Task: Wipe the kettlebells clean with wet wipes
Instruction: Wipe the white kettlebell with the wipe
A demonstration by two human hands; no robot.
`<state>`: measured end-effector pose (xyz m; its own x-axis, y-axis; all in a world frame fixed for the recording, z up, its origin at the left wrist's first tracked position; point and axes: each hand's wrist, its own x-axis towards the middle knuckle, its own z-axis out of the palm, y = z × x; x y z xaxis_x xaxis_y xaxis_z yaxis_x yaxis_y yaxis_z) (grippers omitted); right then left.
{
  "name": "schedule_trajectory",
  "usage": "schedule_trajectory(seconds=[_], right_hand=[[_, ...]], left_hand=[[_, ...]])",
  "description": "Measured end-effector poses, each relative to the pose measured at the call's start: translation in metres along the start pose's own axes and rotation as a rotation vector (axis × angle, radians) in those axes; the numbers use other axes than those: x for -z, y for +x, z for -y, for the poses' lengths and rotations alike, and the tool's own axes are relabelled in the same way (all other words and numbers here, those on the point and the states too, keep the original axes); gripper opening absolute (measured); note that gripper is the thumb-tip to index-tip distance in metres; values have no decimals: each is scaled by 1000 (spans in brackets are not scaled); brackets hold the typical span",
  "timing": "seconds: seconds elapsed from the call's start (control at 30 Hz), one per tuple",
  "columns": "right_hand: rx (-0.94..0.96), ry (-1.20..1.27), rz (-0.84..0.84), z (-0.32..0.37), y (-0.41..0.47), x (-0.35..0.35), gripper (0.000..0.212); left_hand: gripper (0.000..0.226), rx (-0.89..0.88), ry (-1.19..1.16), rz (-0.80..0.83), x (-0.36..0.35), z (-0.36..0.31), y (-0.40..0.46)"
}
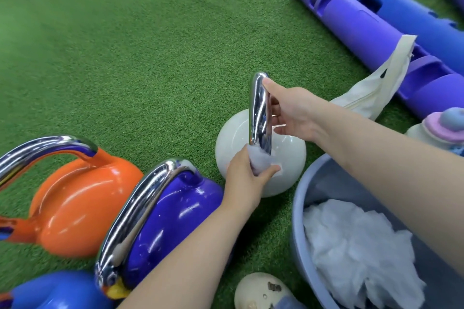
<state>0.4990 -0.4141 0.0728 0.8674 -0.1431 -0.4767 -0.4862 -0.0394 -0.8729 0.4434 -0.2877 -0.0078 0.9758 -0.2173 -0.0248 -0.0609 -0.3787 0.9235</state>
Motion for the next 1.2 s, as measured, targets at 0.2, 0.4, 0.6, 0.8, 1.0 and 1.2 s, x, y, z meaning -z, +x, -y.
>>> schedule_trajectory(seconds=[0.2, 0.4, 0.6, 0.8, 1.0, 1.2], right_hand=[[4, -6, -16, -1, -2, -1, 44], [6, 66, -89, -5, -1, -10, 46], [10, 85, -95, -6, 0, -10, 45], [-4, 90, -70, -7, -1, -8, 44], [-12, 132, -91, -10, 0, -13, 47], [-6, 136, -88, -10, 3, -12, 46]], left_hand=[[39, -40, 109, -172, -17, 17, -3], [30, 83, 33, -432, -40, 5, -4], [18, 138, 75, -279, -30, 1, 11], [31, 31, 244, 212, 10, 7, 28], [34, -60, 547, 248, 21, 8, 38], [31, -104, 475, 329, 20, 24, 36]])
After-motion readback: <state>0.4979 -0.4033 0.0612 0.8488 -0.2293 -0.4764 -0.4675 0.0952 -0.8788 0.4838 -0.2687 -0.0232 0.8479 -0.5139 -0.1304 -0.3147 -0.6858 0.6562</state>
